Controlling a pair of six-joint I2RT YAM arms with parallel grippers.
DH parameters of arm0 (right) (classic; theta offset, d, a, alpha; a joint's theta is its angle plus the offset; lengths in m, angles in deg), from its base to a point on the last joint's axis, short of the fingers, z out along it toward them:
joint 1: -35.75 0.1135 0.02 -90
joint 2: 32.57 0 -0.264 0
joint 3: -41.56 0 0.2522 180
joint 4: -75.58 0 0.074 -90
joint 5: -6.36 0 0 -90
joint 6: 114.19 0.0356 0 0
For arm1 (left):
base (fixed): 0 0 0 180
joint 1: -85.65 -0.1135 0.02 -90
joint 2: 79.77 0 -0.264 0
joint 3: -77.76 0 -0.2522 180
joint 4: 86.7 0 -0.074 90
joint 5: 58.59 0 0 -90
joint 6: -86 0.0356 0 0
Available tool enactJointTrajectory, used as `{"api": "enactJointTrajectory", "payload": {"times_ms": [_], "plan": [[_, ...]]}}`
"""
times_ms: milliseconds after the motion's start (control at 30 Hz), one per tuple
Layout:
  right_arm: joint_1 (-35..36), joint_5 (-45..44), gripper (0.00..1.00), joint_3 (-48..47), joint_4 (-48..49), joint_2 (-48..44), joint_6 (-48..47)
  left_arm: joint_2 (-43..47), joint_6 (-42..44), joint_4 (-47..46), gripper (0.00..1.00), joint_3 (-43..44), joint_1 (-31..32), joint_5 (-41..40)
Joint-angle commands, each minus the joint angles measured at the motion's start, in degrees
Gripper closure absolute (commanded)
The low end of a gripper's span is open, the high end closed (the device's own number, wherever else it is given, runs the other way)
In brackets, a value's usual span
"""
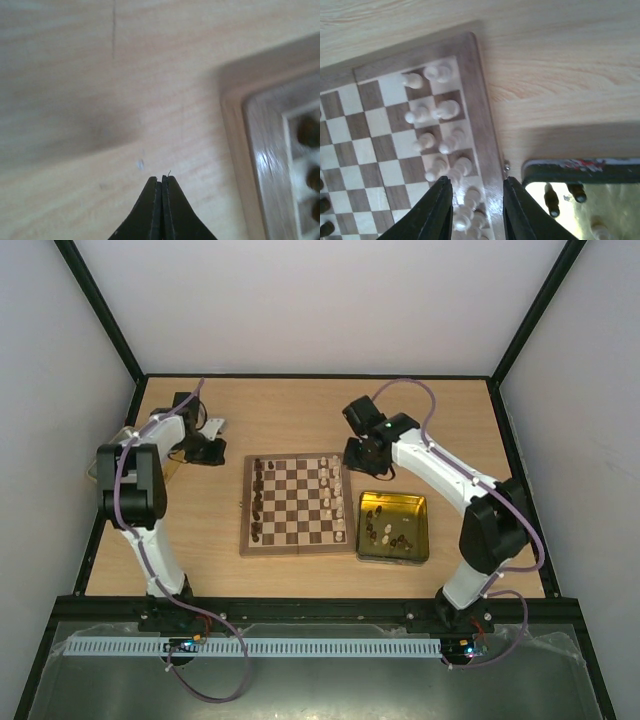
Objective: Set up the chess pieces on the board
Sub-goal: Adjust the chessboard at the center of the board.
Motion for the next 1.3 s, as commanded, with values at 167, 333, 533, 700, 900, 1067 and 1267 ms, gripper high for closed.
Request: {"api": "enactJointTrajectory", "payload": {"times_ms": [167, 333, 533, 700, 900, 1067, 1267], "plan": [[-1.97, -3.17, 0.73, 6.18, -0.91, -8.51, 0.61, -15.27, -2.07, 6.52, 0.98, 16.87, 0.28, 5.02], [-2.95, -4.35, 0.73, 6.79, -2.29, -10.79, 0.43, -19.88, -3.42, 9.04, 0.98, 22.45, 0.93, 9.05], [-3.98, -4.95, 0.73, 8.43, -3.22, -13.39, 0.51, -21.72, -3.73, 10.09, 0.98, 22.44, 2.47, 12.99], [-4.74, -5.36, 0.73, 8.93, -3.78, -14.32, 0.13, -20.26, -3.04, 9.84, 0.98, 17.95, 4.04, 14.48], [-5.33, -5.06, 0.73, 9.71, -3.7, -14.63, -0.17, -17.37, -2.13, 8.45, 0.98, 11.14, 5.13, 13.9], [-5.38, -5.1, 0.73, 11.19, -3.38, -15.11, -0.27, -15.24, -1.36, 7.73, 0.98, 7.32, 5.78, 13.63], [-5.5, -4.88, 0.73, 14.12, -3.38, -16.29, 0.53, -14.58, -1.43, 7.11, 0.98, 5.96, 7.47, 13.34]]}}
